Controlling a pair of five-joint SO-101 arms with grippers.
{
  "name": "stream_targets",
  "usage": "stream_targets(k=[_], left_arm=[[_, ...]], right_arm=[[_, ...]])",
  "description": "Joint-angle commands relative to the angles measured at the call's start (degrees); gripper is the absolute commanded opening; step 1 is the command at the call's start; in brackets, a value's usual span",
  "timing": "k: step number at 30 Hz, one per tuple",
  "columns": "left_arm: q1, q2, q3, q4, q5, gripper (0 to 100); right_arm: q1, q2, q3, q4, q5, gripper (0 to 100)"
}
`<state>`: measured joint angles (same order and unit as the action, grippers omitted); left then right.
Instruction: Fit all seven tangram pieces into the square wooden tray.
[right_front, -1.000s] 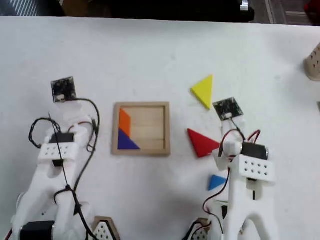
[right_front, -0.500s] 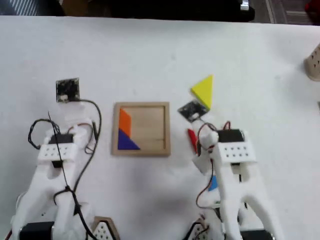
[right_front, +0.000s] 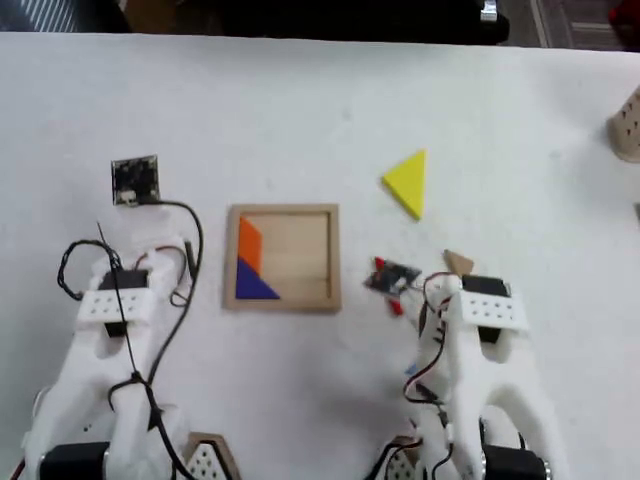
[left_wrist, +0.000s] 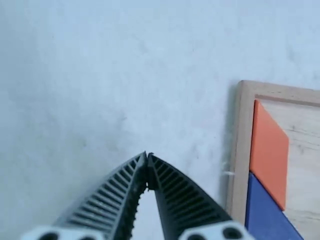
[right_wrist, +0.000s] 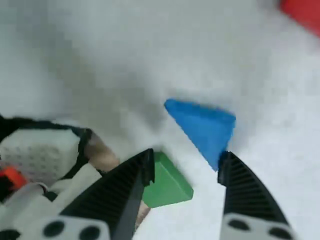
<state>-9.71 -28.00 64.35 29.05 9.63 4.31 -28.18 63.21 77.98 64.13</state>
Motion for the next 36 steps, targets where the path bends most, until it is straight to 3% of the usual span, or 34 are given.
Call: stream_targets(k=[1,3,6,17,30,36], left_arm=[[-0.4,-1.63,-0.44,-1.76,-0.35,3],[-0.4,-1.63,-0.44,-1.76,-0.35,3],[-0.4,-1.63,-0.44,-1.67,-0.35,3],[-0.4,-1.98,0.35,-1.93,-0.35,3],[-0.4,-1.98,0.35,-1.93,-0.35,3],[-0.4,-1.71,0.26,-1.93,-0.35,3]], right_arm=[[4.26,-2.33,0.26,0.75,11.96,20.8],[5.49,-1.98,0.18,-0.04,15.47,20.8],[5.67,-1.8,0.44,-3.82,13.8,20.8],[-9.71,-1.8,0.44,-10.42,-5.98,20.6],[0.48,-1.8,0.18,-22.29,-8.62,20.5],[3.56,-2.42,0.09,-21.67,-8.97,20.5]])
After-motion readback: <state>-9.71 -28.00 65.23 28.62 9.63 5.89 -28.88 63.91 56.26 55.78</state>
